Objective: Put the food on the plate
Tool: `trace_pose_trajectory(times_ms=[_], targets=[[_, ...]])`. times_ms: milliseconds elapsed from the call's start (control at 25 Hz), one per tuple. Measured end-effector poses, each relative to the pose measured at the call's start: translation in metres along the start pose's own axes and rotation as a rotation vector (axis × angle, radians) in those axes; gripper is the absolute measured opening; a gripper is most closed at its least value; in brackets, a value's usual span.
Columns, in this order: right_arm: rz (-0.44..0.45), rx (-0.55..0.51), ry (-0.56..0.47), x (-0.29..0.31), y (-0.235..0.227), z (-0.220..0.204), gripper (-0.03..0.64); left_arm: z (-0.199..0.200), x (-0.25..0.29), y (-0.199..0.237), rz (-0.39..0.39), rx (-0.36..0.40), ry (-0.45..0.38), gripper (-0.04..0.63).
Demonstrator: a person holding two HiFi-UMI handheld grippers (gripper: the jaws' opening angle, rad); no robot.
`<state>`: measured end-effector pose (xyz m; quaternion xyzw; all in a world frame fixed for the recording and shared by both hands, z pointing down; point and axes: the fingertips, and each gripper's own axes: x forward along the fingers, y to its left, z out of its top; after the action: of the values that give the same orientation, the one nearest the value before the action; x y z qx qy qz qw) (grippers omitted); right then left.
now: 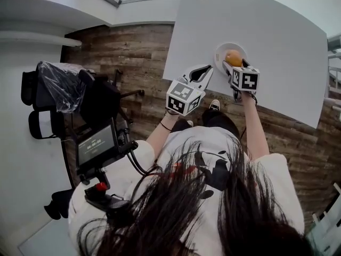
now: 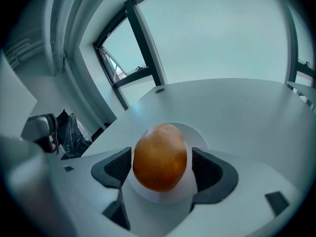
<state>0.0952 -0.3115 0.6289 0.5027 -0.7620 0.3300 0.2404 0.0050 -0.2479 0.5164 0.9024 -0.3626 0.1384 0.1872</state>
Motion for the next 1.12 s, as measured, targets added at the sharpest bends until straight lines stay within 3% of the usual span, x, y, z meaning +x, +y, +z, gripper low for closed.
trace_pose_trajectory(times_ms=[240,480,680,760,880,1000,1120], targets=[[0.002,0.063,-0.088,-0.026,-0.005,0.018,0.365,-0.002,-0.002,0.002,0.009,-0.006,0.002,0.006],[0.098,0.177,-0.233,-0.061,0.011,0.034,0.364,0.007,-0.005,-0.002,0.001,-0.004,-0.017,0.006],[0.096,0.191,-0.282,-0.083,0.022,0.035,0.360,0.019,-0.007,-0.010,-0.019,0.006,-0.043,0.006],[0.097,0.205,-0.296,-0.085,0.026,0.034,0.258,0.023,-0.006,-0.010,-0.023,0.009,-0.054,0.006],[0.105,0.224,-0.296,-0.090,0.041,0.026,0.249,0.026,-0.013,-0.014,-0.036,0.018,-0.063,0.006],[0.086,0.245,-0.347,-0.112,0.085,0.013,0.113,0.021,-0.058,-0.020,-0.061,0.035,-0.090,0.006],[0.086,0.264,-0.402,-0.141,0.135,-0.001,0.076,0.011,-0.112,-0.027,-0.090,0.043,-0.123,0.006]])
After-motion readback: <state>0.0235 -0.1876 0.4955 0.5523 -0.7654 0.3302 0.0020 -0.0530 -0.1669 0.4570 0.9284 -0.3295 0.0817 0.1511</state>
